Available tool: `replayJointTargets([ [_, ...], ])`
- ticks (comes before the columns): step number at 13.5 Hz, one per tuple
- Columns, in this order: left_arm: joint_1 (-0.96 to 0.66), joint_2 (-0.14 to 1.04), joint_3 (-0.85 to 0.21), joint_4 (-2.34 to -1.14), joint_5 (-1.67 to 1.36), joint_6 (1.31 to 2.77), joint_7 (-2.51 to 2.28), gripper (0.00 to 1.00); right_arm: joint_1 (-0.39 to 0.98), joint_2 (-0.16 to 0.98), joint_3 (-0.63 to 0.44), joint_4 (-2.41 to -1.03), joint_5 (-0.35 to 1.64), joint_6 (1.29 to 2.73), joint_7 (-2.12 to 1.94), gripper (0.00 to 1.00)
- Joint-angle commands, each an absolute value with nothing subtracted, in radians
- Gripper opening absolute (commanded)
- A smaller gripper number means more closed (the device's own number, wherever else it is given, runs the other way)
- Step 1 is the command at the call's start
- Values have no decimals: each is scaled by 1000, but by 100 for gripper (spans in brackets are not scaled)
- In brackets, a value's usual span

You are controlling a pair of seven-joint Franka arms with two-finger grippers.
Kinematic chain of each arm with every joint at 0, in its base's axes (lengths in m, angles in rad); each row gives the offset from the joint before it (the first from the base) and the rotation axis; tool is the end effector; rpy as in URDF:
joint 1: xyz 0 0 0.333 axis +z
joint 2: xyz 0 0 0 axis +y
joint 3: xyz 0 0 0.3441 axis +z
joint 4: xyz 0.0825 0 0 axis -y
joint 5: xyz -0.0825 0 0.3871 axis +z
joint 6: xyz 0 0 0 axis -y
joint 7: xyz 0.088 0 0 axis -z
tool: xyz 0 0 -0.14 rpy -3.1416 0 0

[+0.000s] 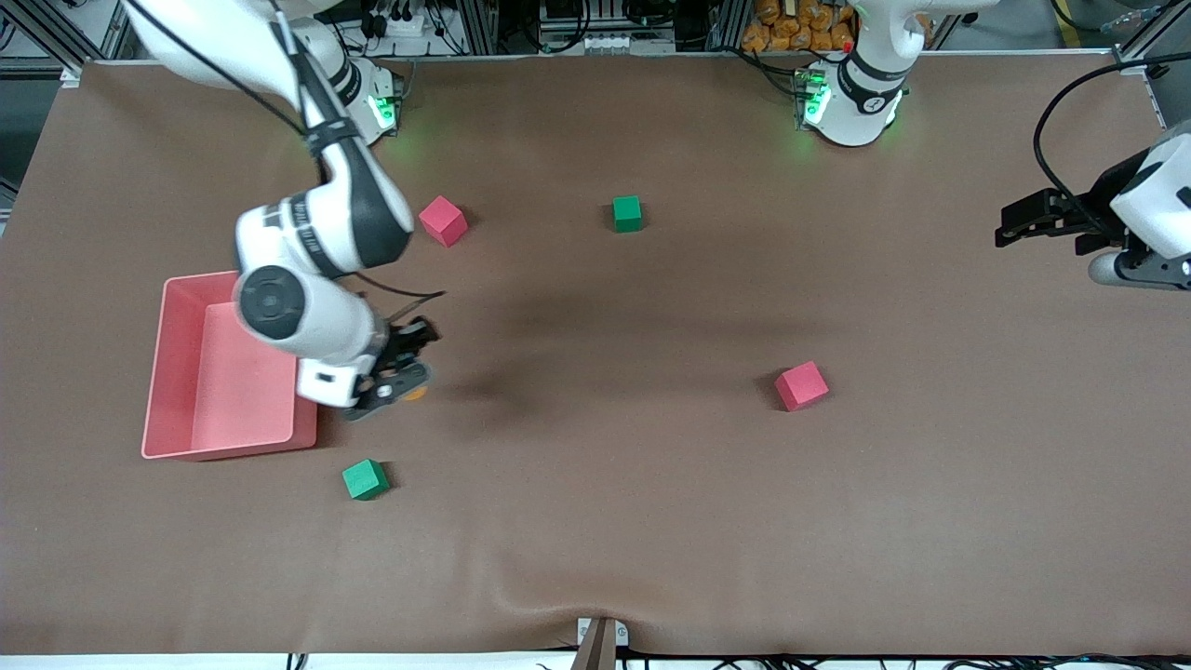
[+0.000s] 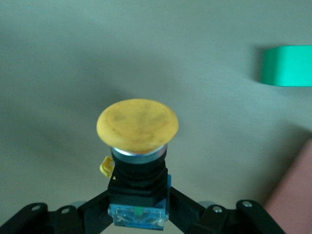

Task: Place and upright button with both arms
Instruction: 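Carry the button to mid-table with the right gripper while the left gripper approaches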

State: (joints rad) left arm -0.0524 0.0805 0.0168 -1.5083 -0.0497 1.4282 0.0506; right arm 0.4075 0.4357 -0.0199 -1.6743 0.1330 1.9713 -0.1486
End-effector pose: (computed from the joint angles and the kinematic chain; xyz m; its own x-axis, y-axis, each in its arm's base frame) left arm 0.5623 -0.0279 0.5928 0.9832 -0.0925 -0.1571 -0.0846 -0.9948 0.0563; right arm 0.6084 0.2633 0.3320 0.8779 0.4626 -0.1235 0.4486 -0.8849 -0.1251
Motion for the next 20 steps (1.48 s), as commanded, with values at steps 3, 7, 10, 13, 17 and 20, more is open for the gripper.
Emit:
replayJointTargets([
  [3,-55,143,9,-1505,-63,1430,34,100,610,644,-32,-1458,225,1997,192,0],
  [7,-92,225,-12,-1497,-69,1433,17,100,730,803,-22,-1342,229,2193,391,0],
  [10,-162,267,-12,-1496,-69,1443,-61,100,773,926,-15,-1257,229,2286,458,0],
  [13,-196,305,-14,-1494,-77,1447,-84,100,785,969,-15,-1233,229,2286,515,47],
  [17,-201,357,-12,-1494,-189,1447,-89,100,762,927,-20,-1250,221,2272,506,100],
  [20,-239,391,-12,-1489,-195,1483,-147,100,721,812,-23,-1266,221,2093,506,100],
])
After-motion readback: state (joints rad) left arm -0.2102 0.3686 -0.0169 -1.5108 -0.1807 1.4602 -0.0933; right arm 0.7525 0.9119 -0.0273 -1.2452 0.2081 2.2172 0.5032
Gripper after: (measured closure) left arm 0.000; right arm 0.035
